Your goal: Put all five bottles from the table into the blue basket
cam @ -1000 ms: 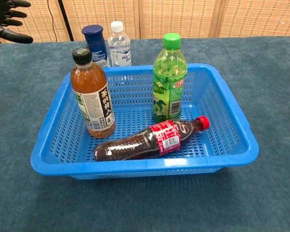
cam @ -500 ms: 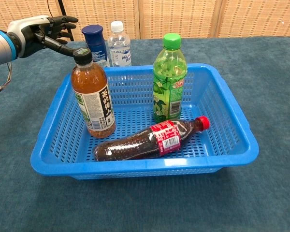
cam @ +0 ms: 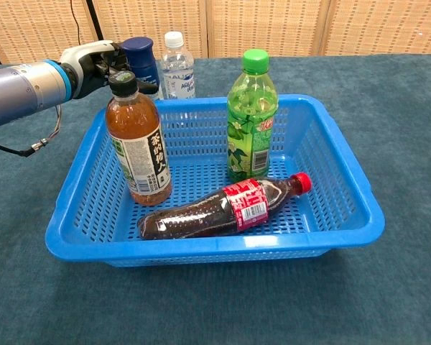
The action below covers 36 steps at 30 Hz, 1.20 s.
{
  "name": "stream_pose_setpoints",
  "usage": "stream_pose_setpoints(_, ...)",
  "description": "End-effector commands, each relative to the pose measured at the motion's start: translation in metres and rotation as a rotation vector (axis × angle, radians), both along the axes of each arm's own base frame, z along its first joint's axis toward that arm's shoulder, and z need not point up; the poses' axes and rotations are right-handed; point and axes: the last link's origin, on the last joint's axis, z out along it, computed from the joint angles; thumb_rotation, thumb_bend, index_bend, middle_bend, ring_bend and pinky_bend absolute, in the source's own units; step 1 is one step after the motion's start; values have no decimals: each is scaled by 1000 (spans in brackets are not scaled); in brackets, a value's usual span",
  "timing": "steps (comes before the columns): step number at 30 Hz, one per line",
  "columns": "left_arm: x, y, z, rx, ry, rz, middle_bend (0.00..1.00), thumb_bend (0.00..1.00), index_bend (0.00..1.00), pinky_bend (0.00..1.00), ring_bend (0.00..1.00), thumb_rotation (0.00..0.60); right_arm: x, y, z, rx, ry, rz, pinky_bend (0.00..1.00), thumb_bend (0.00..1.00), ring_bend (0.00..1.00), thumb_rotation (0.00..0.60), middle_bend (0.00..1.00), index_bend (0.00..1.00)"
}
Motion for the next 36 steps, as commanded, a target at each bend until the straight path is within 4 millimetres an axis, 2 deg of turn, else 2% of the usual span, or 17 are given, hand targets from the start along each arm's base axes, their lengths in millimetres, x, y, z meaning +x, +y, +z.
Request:
stream_pose_setpoints(1,4,3,-10,-7,21,9,0,280,0,79,0,600,0,0,0,1,-2,-2,0,0,0,600,0,0)
stream_pose_setpoints(4,7,4,-14,14,24,12,16,314,29,208,58,600,-1,-1,0,4,-3,-3,0,0,0,600,0,0)
stream_pose_setpoints(7,8,5,-16,38,29,18,190,365,251,336,246,600,-1,-1,0,5,-5,-4,0,0,0,600,0,0)
stream_pose_setpoints(8,7,5,-15,50,28,24,276,397,357,377,311,600,-1,-1,0,5,-6,-4,0,0,0,600,0,0)
stream_pose_setpoints(12,4,6,-13,96,51,40,425,483,572,451,420,600,0,-1,0,7,-6,-3,0,0,0,600,0,0)
stream_pose_setpoints(14,1,5,-11,123,61,48,445,500,596,464,439,600,0,0,-1,9,-5,-1,0,0,0,600,0,0)
stream_pose_setpoints(20,-10,3,13,184,27,79,455,503,610,473,449,600,2,2,-1,10,-5,5,0,0,0,600,0,0)
stream_pose_setpoints(25,-17,-2,53,252,-48,55,455,503,610,473,449,600,3,3,-3,18,-3,13,0,0,0,600,0,0)
stream_pose_setpoints(28,-18,-14,81,299,-85,-4,455,501,610,473,449,600,4,4,-4,19,-3,16,0,0,0,600,0,0)
stream_pose_setpoints(36,-15,-48,128,348,-108,-131,455,499,610,473,449,600,7,6,-7,25,4,23,0,0,0,600,0,0)
